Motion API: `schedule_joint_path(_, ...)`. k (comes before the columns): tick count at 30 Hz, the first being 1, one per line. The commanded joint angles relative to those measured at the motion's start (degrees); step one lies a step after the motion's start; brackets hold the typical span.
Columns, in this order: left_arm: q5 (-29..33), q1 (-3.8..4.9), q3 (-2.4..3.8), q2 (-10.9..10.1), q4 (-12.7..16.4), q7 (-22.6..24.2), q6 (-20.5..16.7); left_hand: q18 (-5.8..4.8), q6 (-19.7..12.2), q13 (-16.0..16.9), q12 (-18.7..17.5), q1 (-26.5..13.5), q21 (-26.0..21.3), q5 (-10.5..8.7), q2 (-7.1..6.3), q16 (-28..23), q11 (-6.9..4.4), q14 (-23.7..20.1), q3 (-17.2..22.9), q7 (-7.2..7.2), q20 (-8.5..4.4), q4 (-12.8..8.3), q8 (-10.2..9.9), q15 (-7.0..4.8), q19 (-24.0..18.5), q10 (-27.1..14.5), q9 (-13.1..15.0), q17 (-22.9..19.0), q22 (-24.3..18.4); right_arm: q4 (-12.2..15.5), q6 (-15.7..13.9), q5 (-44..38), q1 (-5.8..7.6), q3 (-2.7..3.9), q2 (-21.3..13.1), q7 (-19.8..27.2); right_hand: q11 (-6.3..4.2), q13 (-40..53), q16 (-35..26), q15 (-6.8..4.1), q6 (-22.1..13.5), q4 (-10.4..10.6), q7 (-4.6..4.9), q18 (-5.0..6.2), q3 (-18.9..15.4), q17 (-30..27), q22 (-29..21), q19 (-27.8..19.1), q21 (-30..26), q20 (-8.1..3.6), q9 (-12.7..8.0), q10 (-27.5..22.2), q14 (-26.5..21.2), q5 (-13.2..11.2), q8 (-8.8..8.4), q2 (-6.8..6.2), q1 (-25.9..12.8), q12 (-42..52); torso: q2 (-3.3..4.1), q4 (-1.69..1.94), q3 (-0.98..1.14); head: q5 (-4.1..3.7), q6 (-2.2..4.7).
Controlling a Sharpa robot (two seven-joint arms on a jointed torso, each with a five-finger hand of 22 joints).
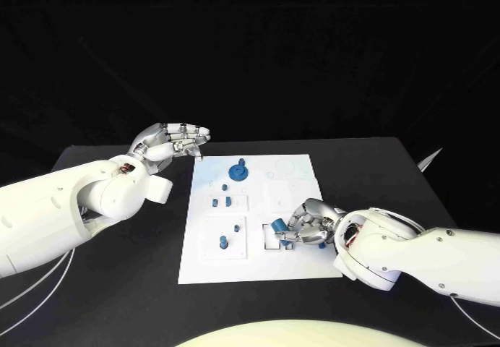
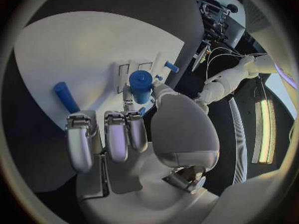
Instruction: Assemble the parts on the task board
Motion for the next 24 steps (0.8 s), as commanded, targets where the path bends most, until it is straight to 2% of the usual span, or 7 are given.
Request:
schedule_joint_path(1,0.26,0.03,0.04,0.1,0.19,0.14,1.11,0.3,-0.08,-0.11,0.44,-0.29,-0.18,0.38,0.62,-0.37,0.03,-0.58,-0.05,-0.14,0.07,0.15,0.32,0.06,-0.32,-0.44,0.08,-0.1,0.06,-0.25,1.91,0.4,-0.05,0.01,0.51,-0.24,-0.56,11.97,0.2,-0.56,3.63,-0.01,-2.96,-0.38,0.43,8.75,15.07,5.99,0.26,-0.32,1.86,3.87,4.88,-0.38,0.65,-0.17,-0.68,-0.05,0.0,-0.01,0.07,0.15,-0.04)
schedule_joint_path(6,0.26,0.04,0.04,0.06,0.22,0.16,1.15,0.3,-0.08,-0.11,0.44,-0.29,-0.18,0.38,0.62,-0.37,0.03,-0.58,-0.05,-0.14,0.07,0.15,0.32,0.06,-0.32,-0.44,0.08,-0.1,0.06,-0.61,2.49,0.46,-0.13,0.01,1.3,-0.32,-0.85,12.03,0.24,-0.81,4.24,-0.03,-3.3,-0.38,0.62,8.93,15.07,5.99,0.26,-0.52,2.27,3.94,4.91,-0.38,1.32,-0.56,-1.31,-0.03,0.01,-0.02,0.08,0.32,-0.23)
schedule_joint_path(16,0.26,0.04,0.04,0.08,0.21,0.11,1.18,0.3,-0.08,-0.11,0.44,-0.29,-0.18,0.38,0.62,-0.37,0.03,-0.58,-0.05,-0.14,0.07,0.15,0.32,0.06,-0.32,-0.44,0.08,-0.1,0.06,-1.87,2.21,0.43,-0.32,0.01,2.44,-0.15,-0.98,12.12,0.24,-0.95,4.37,0.09,-3.42,-0.38,0.61,8.98,15.07,5.99,0.26,-0.67,2.53,4.01,4.92,-0.54,1.68,-0.84,-2.31,0.04,-0.01,0.0,0.1,0.4,-0.09)
schedule_joint_path(19,0.26,0.04,0.04,0.12,0.21,0.12,1.16,0.3,-0.08,-0.11,0.44,-0.29,-0.18,0.38,0.62,-0.37,0.03,-0.58,-0.05,-0.14,0.07,0.15,0.32,0.06,-0.32,-0.44,0.08,-0.1,0.06,-2.46,2.68,0.63,-0.33,0.01,2.72,0.09,-1.1,12.24,0.27,-1.07,4.3,0.07,-3.55,-0.38,0.27,9.14,15.07,5.99,0.26,-0.82,2.92,4.09,4.96,-2.47,2.17,-1.21,-4.43,0.1,0.0,0.03,0.07,0.51,-0.06)
schedule_joint_path(24,0.26,0.04,0.04,0.15,0.23,0.11,1.17,0.3,-0.08,-0.11,0.44,-0.29,-0.18,0.38,0.62,-0.37,0.03,-0.58,-0.05,-0.14,0.07,0.15,0.32,0.06,-0.32,-0.44,0.08,-0.1,0.06,-3.23,3.09,0.62,-0.33,0.01,3.15,-0.02,-1.16,12.21,0.27,-1.13,4.14,0.07,-3.61,-0.38,-0.06,9.2,15.07,5.99,0.26,-0.9,3.24,4.07,4.97,-4.08,2.53,-1.59,-5.59,0.0,0.04,-0.01,0.07,0.91,-0.05)
